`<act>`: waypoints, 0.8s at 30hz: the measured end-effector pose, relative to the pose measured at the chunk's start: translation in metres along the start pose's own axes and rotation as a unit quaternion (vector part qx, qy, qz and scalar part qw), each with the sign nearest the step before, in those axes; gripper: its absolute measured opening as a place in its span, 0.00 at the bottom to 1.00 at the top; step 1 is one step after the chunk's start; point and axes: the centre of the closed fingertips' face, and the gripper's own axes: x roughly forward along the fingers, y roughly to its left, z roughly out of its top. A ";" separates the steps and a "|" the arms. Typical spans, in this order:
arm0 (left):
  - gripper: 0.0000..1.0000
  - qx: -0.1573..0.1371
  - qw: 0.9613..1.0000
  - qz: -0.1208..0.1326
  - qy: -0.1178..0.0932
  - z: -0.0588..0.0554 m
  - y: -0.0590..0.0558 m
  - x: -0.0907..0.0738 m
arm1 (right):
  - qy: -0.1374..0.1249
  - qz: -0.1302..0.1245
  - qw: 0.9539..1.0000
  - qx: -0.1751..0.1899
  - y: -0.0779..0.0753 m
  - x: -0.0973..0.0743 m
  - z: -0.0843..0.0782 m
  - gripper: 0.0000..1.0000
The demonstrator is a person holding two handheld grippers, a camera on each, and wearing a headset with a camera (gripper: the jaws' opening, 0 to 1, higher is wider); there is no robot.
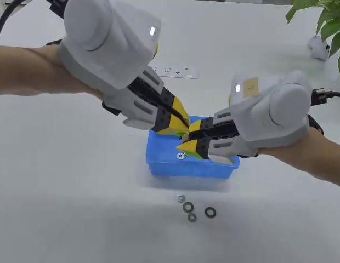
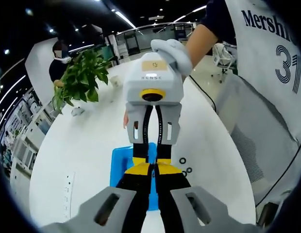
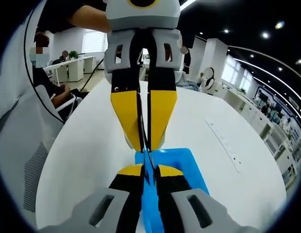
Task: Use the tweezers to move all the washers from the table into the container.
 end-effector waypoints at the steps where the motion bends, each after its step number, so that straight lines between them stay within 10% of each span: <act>1: 0.06 0.000 1.000 0.000 -0.001 0.001 -0.002 0.000 | 0.000 0.001 1.000 -0.001 0.003 -0.001 0.000 0.10; 24: 0.06 -0.021 0.999 -0.031 0.005 -0.009 -0.063 0.017 | 0.008 0.036 0.999 0.009 0.073 0.004 -0.015 0.10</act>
